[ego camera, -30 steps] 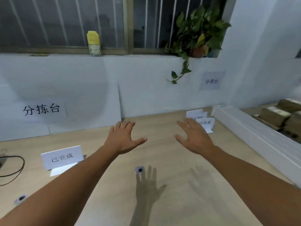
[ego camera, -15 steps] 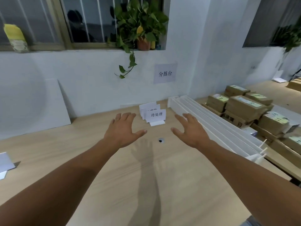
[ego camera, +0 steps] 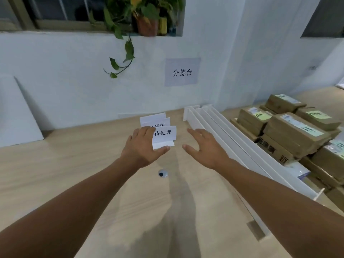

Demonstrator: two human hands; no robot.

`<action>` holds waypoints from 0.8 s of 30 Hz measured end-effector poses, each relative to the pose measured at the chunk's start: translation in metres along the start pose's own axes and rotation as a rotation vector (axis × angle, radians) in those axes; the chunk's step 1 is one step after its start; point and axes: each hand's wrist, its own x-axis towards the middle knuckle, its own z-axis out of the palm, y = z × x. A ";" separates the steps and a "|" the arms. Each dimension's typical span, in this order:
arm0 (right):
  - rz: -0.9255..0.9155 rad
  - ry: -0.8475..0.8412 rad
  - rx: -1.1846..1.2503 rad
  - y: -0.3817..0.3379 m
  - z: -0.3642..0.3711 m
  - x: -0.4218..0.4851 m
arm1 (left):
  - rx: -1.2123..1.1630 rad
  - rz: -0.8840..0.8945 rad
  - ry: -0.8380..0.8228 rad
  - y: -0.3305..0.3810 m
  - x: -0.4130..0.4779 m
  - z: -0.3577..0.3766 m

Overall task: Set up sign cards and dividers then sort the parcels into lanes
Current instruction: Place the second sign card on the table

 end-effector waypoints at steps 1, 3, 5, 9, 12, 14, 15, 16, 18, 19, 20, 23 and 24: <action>-0.015 -0.012 -0.005 0.011 0.001 0.014 | 0.009 -0.020 -0.005 0.001 0.012 0.008; -0.036 -0.039 -0.002 0.033 0.005 0.039 | 0.029 -0.095 -0.033 0.001 0.033 0.023; -0.061 -0.077 0.002 0.055 0.009 0.064 | 0.045 -0.168 -0.057 0.000 0.053 0.038; -0.128 -0.164 -0.019 0.095 0.015 0.125 | -0.006 -0.308 -0.028 -0.005 0.095 0.065; -0.138 -0.189 -0.006 0.119 0.026 0.171 | -0.025 -0.379 -0.038 -0.015 0.126 0.089; -0.142 -0.206 -0.001 0.133 0.039 0.198 | -0.041 -0.421 -0.052 -0.026 0.145 0.107; -0.146 -0.217 -0.006 0.139 0.048 0.211 | -0.052 -0.445 -0.060 -0.033 0.155 0.115; -0.148 -0.229 -0.014 0.145 0.059 0.224 | -0.064 -0.470 -0.071 -0.040 0.165 0.124; -0.143 -0.251 -0.028 0.157 0.082 0.249 | -0.089 -0.506 -0.093 -0.054 0.186 0.141; -0.137 -0.262 -0.033 0.162 0.095 0.262 | -0.098 -0.512 -0.100 -0.063 0.198 0.150; -0.131 -0.272 -0.037 0.167 0.110 0.275 | -0.104 -0.516 -0.105 -0.072 0.212 0.159; -0.127 -0.292 -0.054 0.179 0.156 0.311 | -0.125 -0.543 -0.121 -0.104 0.247 0.192; -0.120 -0.294 -0.048 0.183 0.172 0.321 | -0.144 -0.555 -0.123 -0.115 0.256 0.204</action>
